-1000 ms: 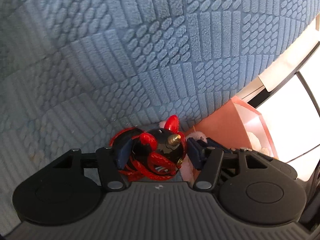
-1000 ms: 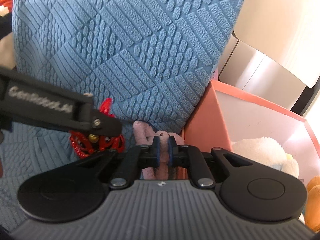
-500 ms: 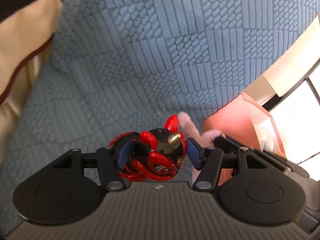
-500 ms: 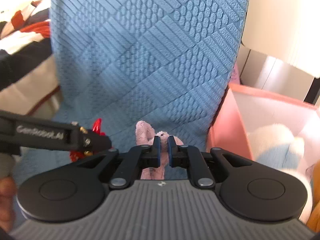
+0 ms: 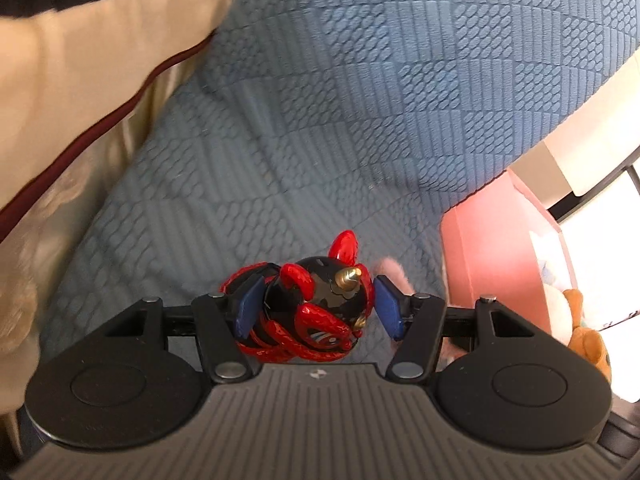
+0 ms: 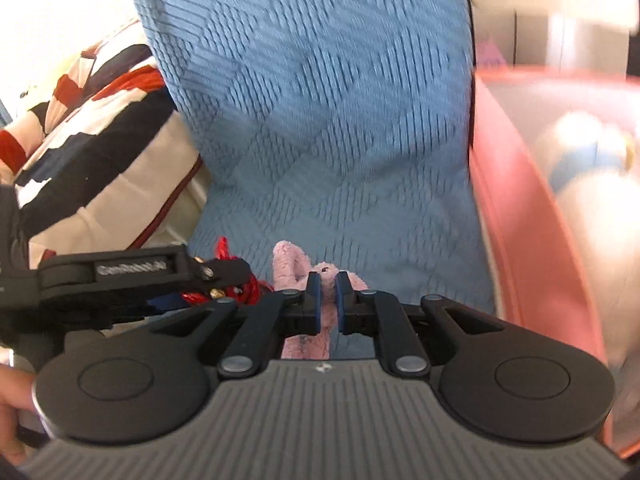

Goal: Organize objects
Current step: 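Lift the red figurine with left tool while right tool lifts the pink bunny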

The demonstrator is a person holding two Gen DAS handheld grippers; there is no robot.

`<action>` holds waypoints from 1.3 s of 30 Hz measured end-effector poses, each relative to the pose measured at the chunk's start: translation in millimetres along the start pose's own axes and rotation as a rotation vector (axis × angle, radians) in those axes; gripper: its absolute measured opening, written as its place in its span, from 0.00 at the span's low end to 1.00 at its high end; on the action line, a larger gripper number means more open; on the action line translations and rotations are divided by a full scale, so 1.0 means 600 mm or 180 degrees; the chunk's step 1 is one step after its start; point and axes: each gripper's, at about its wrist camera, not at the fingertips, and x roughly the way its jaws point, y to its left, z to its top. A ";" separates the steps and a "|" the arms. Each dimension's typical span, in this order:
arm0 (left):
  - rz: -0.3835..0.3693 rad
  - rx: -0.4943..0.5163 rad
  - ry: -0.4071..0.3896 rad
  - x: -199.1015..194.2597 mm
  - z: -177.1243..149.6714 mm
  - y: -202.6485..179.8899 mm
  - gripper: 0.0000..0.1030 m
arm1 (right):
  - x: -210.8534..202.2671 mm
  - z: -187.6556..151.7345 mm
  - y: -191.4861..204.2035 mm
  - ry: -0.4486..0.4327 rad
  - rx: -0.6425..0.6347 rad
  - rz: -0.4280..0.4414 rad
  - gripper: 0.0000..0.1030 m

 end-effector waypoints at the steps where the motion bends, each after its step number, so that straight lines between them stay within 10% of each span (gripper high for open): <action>1: 0.0029 0.0008 0.0000 -0.001 -0.003 0.001 0.63 | 0.003 -0.004 -0.004 0.0065 0.0059 0.0008 0.10; 18: 0.0143 0.0054 0.0132 0.006 -0.003 -0.002 0.75 | 0.046 -0.027 -0.042 0.0500 0.0470 -0.0093 0.15; 23: 0.0230 0.0187 0.0153 -0.002 -0.014 -0.014 0.78 | 0.039 -0.024 -0.042 0.0445 0.0432 -0.0027 0.60; 26: 0.0273 0.0224 0.0158 0.001 -0.013 -0.016 0.78 | 0.039 -0.023 -0.035 0.0426 0.0342 -0.0030 0.65; 39: 0.0287 0.0206 0.0211 0.014 -0.013 -0.006 0.78 | 0.088 -0.042 -0.015 0.0651 0.0170 -0.0249 0.52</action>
